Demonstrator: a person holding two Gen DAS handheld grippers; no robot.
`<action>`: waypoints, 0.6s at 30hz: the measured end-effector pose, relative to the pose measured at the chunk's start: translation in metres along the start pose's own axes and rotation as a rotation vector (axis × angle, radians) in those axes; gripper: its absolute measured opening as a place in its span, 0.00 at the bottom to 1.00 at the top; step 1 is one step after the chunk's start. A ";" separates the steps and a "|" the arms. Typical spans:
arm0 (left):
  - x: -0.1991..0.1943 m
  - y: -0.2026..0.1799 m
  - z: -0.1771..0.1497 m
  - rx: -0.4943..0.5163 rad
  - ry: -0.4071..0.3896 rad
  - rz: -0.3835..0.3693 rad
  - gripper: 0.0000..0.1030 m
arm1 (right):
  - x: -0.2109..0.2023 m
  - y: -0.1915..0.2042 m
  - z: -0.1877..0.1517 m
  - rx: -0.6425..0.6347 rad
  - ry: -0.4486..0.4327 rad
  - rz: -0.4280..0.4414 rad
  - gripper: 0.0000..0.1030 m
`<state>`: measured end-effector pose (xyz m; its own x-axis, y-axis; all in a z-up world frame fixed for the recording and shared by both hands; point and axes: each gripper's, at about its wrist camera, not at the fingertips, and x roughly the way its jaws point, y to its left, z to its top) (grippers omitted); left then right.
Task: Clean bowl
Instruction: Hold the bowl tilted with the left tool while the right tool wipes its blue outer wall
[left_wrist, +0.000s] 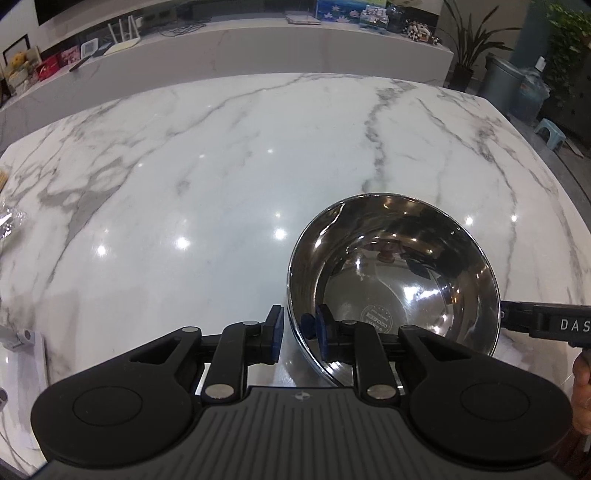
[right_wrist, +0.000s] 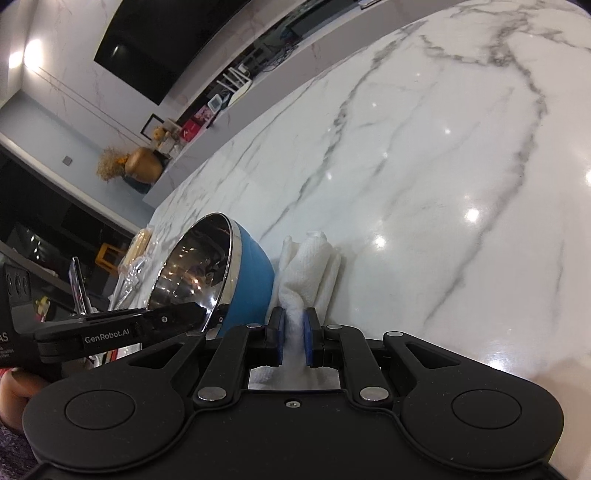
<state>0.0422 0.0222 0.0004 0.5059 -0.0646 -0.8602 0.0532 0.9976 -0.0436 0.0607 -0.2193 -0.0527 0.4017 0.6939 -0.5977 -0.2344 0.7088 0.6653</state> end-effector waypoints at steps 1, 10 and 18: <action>0.000 0.000 0.000 0.006 -0.002 -0.001 0.14 | 0.001 0.000 0.001 0.001 0.001 0.000 0.10; 0.002 0.001 0.002 0.030 -0.020 -0.011 0.13 | -0.001 0.000 0.007 0.000 -0.003 0.011 0.10; 0.001 -0.001 0.002 0.056 -0.023 -0.018 0.13 | -0.022 -0.016 0.024 0.087 -0.091 0.143 0.10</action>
<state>0.0447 0.0211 0.0003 0.5242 -0.0835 -0.8475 0.1101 0.9935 -0.0298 0.0766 -0.2488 -0.0397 0.4492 0.7695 -0.4540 -0.2189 0.5874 0.7791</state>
